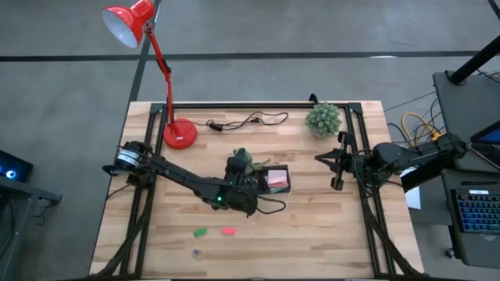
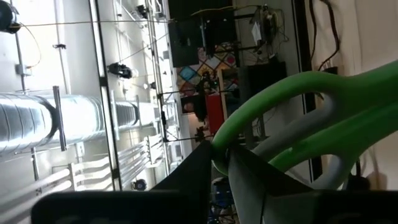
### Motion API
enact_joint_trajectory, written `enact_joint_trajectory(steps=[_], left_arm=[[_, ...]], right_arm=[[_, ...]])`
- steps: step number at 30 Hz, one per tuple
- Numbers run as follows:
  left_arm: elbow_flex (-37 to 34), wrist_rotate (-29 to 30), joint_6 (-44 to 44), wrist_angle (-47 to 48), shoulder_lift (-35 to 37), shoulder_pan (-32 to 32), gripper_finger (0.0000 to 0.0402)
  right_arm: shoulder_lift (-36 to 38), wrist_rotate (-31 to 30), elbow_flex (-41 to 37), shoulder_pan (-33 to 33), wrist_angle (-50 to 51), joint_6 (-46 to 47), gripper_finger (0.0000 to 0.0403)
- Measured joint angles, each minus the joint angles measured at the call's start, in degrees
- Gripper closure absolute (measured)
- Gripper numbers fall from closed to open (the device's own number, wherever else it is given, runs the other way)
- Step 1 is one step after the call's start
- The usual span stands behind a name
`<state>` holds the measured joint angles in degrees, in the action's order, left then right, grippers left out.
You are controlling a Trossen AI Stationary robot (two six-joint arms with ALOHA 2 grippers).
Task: Pick and place office supplies into organizer
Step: Put the green scissors into the black desk organizer
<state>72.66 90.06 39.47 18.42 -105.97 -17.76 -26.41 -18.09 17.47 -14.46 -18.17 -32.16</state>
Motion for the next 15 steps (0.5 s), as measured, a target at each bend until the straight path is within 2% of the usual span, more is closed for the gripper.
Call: enact_joint_trajectory(steps=[6, 9, 11, 15], left_arm=[[-0.7, -0.1, 0.0, 0.0, 0.0, 0.0, 0.0368], [-0.5, -2.2, 0.1, 0.0, 0.0, 0.0, 0.0367], [-0.3, -4.5, 0.1, 0.0, 0.0, 0.0, 0.0363], [-0.3, -4.5, 0.1, 0.0, 0.0, 0.0, 0.0344]], right_arm=[[0.0, 0.0, 0.0, 0.0, 0.0, 0.0, 0.0394], [0.0, 0.0, 0.0, 0.0, 0.0, 0.0, 0.0394], [0.0, 0.0, 0.0, 0.0, 0.0, 0.0, 0.0394], [0.0, 0.0, 0.0, 0.0, 0.0, -0.1, 0.0394]])
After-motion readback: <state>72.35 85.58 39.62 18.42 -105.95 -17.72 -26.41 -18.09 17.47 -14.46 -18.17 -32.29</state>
